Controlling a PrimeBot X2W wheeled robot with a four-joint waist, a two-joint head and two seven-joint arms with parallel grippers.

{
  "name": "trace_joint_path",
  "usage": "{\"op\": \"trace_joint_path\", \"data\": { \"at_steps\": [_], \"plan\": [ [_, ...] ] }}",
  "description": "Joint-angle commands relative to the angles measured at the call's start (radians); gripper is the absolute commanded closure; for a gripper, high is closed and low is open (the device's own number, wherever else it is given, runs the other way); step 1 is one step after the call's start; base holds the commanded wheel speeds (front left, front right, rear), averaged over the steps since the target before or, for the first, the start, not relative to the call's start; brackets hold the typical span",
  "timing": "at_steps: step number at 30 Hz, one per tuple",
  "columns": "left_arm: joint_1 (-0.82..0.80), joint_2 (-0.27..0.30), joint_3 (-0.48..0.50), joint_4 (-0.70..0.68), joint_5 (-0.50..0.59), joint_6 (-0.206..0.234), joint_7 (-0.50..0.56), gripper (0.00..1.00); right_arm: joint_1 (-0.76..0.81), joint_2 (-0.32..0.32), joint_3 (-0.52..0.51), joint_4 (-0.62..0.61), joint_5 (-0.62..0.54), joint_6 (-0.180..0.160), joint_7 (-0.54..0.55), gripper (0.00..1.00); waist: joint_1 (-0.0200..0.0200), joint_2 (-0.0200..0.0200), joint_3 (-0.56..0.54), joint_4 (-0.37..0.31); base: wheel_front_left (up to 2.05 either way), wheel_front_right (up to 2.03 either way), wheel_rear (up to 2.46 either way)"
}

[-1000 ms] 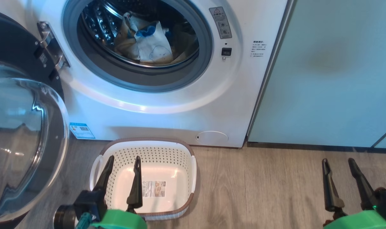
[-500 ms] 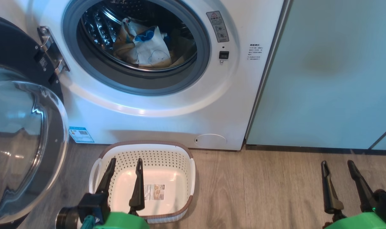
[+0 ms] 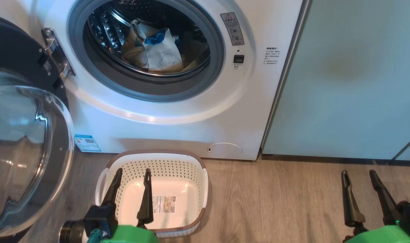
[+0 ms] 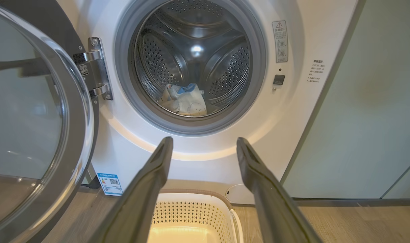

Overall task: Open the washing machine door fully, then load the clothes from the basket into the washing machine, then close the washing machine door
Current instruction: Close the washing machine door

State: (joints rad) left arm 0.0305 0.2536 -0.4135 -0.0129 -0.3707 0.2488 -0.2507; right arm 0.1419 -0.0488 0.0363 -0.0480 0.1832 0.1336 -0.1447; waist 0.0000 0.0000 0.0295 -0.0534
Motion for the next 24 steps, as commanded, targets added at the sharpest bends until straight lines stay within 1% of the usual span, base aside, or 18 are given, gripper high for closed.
{"op": "trace_joint_path", "data": {
  "at_steps": [1, 7, 17, 24],
  "plan": [
    [-0.025, 0.001, 0.046, -0.025, 0.011, 0.073, -0.011, 0.00, -0.011, -0.006, 0.015, -0.039, -0.006, -0.003, 0.001, 0.00, 0.0000, 0.0000, -0.001, 0.001, -0.50, 0.50, 0.00],
    [-0.024, -0.006, 0.051, -0.026, 0.021, 0.071, -0.011, 0.00, -0.012, -0.005, 0.014, -0.042, -0.007, -0.003, 0.003, 0.00, 0.0000, 0.0000, -0.001, 0.004, -0.98, 0.98, 0.00],
    [-0.023, -0.016, 0.054, -0.019, 0.026, 0.054, -0.011, 0.00, -0.014, -0.005, 0.012, -0.039, -0.005, -0.003, 0.004, 0.00, 0.0000, 0.0000, -0.007, 0.007, -1.82, 1.82, 0.00],
    [-0.030, -0.011, 0.061, -0.016, 0.029, 0.042, -0.011, 0.00, -0.015, -0.004, 0.008, -0.039, -0.005, -0.003, 0.002, 0.00, 0.0000, 0.0000, -0.005, 0.010, -1.11, 1.11, 0.00]
  ]
}}
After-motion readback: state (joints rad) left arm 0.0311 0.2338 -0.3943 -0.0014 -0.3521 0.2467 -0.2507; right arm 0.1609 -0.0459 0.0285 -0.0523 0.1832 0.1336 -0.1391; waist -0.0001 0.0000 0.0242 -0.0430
